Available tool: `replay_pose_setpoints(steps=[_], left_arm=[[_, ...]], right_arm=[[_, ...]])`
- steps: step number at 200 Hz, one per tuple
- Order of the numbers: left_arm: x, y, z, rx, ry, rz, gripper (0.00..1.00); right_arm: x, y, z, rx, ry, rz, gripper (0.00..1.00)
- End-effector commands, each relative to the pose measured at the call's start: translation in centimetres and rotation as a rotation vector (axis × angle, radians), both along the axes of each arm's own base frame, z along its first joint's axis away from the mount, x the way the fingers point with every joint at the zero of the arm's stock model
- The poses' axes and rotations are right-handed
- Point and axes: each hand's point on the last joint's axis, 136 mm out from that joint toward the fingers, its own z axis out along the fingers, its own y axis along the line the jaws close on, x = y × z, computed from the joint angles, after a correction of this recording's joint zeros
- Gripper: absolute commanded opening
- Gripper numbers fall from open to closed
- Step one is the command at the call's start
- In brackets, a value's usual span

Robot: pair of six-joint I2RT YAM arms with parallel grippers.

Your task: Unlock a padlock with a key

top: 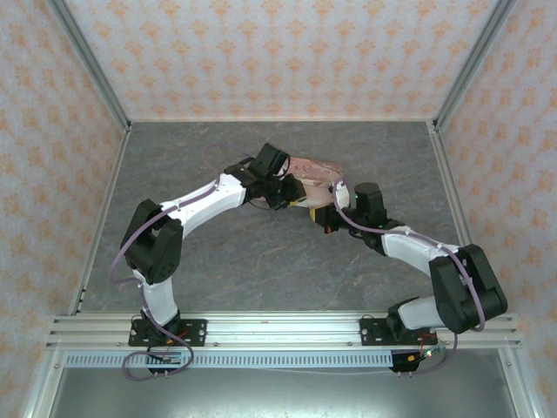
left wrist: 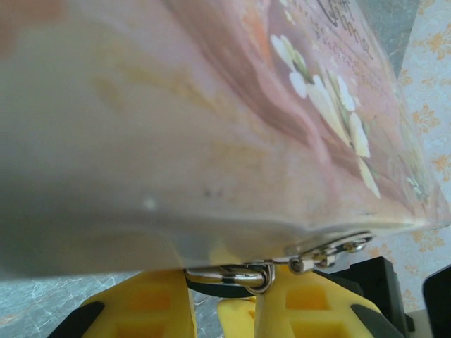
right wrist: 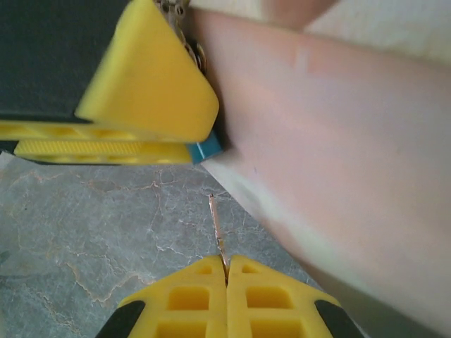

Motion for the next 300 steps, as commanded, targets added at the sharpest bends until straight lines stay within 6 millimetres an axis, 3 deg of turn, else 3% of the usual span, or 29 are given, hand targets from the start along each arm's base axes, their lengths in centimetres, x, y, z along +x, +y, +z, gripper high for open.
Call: replay_pose_setpoints(steps=[1, 118, 300], left_arm=[[1.3, -0.9, 2.7, -0.061, -0.062, -0.009, 0.17], [1.3, -0.8, 2.6, -0.063, -0.066, -0.009, 0.16], [0.7, -0.8, 2.3, -0.061, -0.055, -0.04, 0.15]], right_arm=[[1.0, 1.0, 2.1, 0.034, -0.08, 0.032, 0.0], [0.7, 1.8, 1.2, 0.041, -0.027, 0.084, 0.0], [2.5, 2.3, 2.6, 0.038, -0.084, 0.071, 0.0]])
